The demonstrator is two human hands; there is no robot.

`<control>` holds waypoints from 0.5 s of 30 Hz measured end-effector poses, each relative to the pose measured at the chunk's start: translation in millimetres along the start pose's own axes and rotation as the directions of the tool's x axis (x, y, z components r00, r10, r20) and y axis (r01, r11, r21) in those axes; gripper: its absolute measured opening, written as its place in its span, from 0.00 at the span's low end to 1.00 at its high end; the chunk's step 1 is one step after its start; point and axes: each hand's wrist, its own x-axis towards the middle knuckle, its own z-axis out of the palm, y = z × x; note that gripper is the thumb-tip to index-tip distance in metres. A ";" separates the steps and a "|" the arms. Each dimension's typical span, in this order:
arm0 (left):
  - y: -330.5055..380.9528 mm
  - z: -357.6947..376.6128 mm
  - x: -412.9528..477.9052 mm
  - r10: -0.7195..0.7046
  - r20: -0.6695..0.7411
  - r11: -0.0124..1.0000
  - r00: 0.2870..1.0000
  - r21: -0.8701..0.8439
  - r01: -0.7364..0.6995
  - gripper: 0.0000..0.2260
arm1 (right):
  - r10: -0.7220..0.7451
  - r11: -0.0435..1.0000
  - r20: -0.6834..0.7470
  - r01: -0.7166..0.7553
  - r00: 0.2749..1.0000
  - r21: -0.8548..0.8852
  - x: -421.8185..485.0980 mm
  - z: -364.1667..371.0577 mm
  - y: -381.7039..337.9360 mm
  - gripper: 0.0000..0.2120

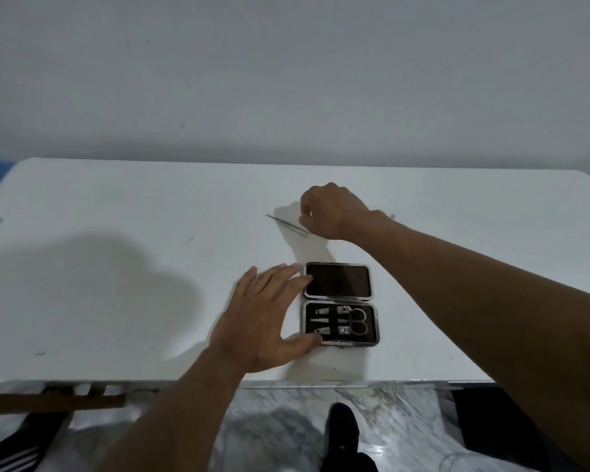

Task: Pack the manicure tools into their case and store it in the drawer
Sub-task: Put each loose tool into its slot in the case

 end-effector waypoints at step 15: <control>1.1 -0.1 0.5 -0.012 0.000 1.000 1.000 0.020 0.012 0.40 | -0.005 0.998 0.039 0.007 0.999 -0.055 0.8 0.3 -23.6 0.11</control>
